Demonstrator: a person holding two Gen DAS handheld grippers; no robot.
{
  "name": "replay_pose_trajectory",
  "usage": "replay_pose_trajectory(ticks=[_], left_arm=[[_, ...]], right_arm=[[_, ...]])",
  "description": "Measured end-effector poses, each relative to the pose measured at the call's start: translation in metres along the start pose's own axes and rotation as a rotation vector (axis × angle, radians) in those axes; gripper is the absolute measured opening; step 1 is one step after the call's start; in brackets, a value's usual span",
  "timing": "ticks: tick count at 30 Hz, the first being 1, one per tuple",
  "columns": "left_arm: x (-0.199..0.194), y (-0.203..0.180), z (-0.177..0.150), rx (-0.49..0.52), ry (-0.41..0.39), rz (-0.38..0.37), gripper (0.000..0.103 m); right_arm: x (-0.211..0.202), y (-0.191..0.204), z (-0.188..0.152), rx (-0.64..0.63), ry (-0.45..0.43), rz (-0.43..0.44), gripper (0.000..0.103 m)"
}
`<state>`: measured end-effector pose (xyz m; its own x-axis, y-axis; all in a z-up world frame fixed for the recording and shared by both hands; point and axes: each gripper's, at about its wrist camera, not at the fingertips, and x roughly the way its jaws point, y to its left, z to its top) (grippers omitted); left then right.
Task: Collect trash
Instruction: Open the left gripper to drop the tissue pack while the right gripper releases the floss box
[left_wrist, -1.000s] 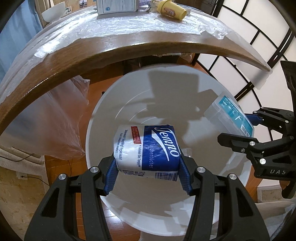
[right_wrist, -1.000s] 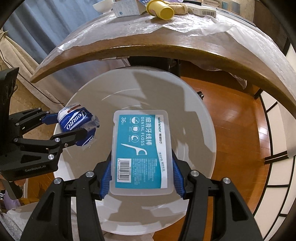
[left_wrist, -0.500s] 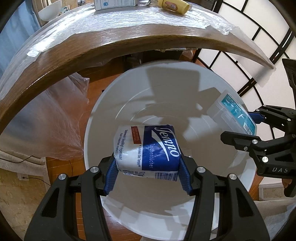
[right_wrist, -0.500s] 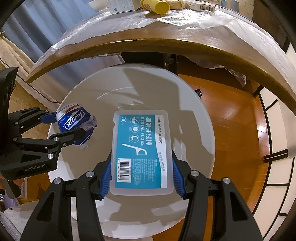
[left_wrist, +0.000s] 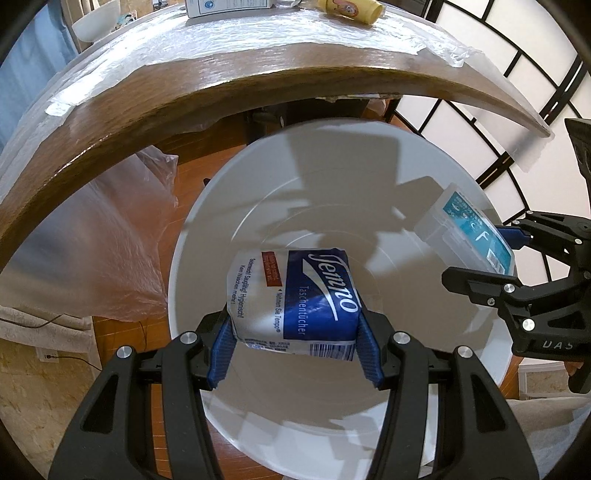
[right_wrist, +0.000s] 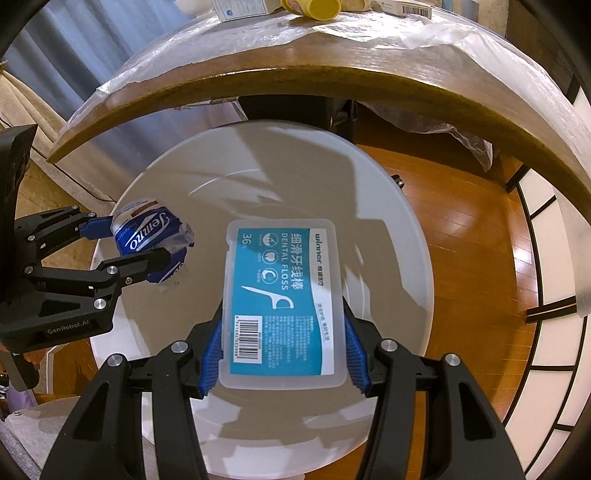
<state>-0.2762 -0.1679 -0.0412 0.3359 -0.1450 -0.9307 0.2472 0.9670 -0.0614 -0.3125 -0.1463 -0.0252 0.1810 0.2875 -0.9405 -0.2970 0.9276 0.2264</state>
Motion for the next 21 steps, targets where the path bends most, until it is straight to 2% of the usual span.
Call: replay_pose_trajectory(ticks=[3,4,6,8,11,13,16,18,21], left_arm=[[0.004,0.001,0.002,-0.011,0.026,-0.01,0.058],[0.006,0.002,0.002,-0.023,0.037,0.002,0.067],[0.006,0.004,0.003,-0.048,0.039,0.018,0.077],[0.004,0.007,0.003,-0.072,0.036,0.007,0.078],[-0.003,0.008,0.003,-0.095,0.032,-0.005,0.079],[-0.013,0.009,0.004,-0.114,0.015,-0.017,0.083],[-0.037,0.009,0.007,-0.156,-0.042,-0.044,0.087],[-0.061,0.012,0.01,-0.214,-0.113,-0.062,0.089],[-0.096,0.023,0.008,-0.352,-0.244,-0.075,0.1]], right_arm=[[0.001,-0.001,0.0,0.007,0.004,-0.003,0.054],[0.001,-0.001,0.0,0.012,0.005,-0.005,0.054],[0.002,-0.004,0.0,0.034,0.011,0.003,0.063],[-0.001,-0.006,-0.001,0.06,0.003,0.012,0.079],[-0.01,-0.006,0.0,0.078,-0.015,0.024,0.086],[-0.023,-0.004,0.001,0.084,-0.04,0.017,0.088],[-0.051,-0.001,0.005,0.11,-0.103,0.032,0.094],[-0.076,0.001,0.009,0.137,-0.181,0.029,0.098],[-0.108,0.001,0.012,0.218,-0.291,0.022,0.099]])
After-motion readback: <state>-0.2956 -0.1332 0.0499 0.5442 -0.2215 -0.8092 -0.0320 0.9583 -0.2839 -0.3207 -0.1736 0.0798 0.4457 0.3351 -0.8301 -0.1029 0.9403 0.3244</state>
